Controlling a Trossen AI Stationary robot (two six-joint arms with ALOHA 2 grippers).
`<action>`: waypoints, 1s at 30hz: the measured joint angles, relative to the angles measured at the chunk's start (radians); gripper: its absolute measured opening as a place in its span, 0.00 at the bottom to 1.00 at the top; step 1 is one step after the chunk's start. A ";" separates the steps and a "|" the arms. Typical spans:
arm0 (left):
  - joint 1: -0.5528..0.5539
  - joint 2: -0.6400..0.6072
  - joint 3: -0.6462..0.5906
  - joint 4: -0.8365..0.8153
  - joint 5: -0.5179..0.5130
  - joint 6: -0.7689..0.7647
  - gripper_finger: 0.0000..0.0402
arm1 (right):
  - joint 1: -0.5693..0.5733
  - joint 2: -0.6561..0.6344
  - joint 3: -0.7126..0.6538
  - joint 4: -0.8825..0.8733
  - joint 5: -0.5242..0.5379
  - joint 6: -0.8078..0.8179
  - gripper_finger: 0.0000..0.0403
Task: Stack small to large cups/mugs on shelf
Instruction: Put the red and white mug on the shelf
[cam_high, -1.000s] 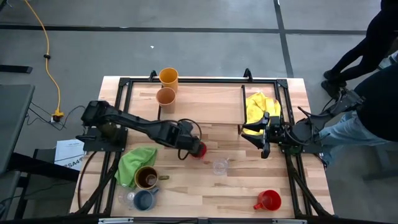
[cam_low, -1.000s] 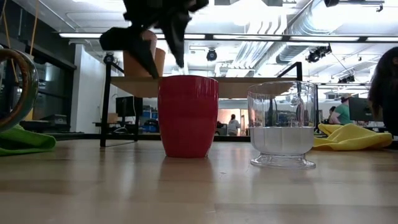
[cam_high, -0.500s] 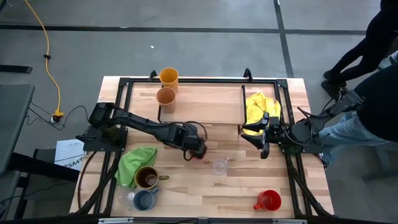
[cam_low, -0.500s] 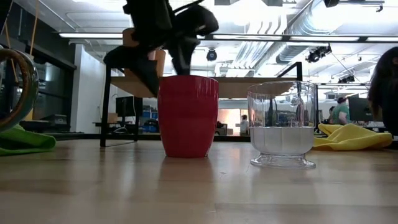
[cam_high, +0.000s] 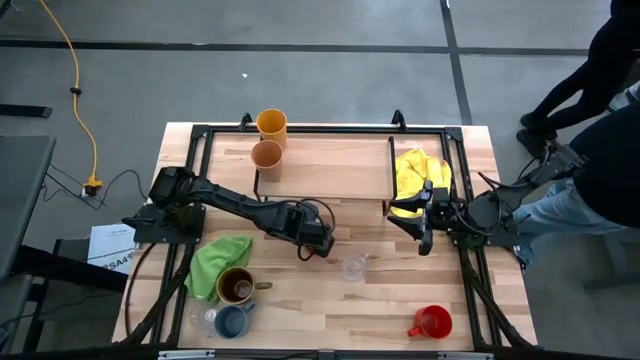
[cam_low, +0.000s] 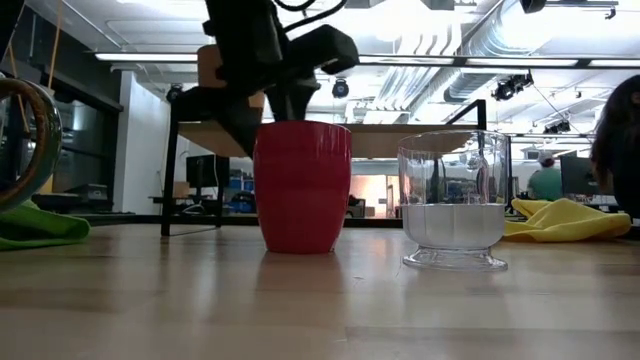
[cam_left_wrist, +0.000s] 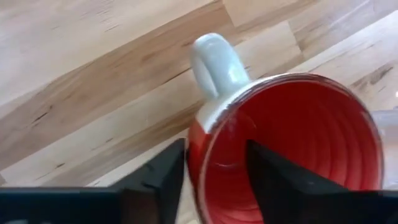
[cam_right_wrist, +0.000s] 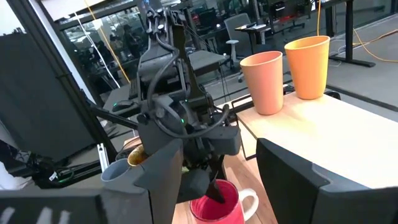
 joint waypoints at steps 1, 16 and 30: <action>0.000 0.000 0.000 -0.003 -0.002 0.000 0.30 | 0.000 0.000 0.000 0.000 0.000 0.000 0.49; 0.000 -0.001 -0.001 -0.012 -0.002 0.001 0.02 | 0.000 0.000 0.000 -0.001 0.000 0.000 0.49; 0.000 -0.154 0.119 -0.231 0.027 0.182 0.02 | 0.000 0.000 0.000 -0.002 0.000 0.000 0.49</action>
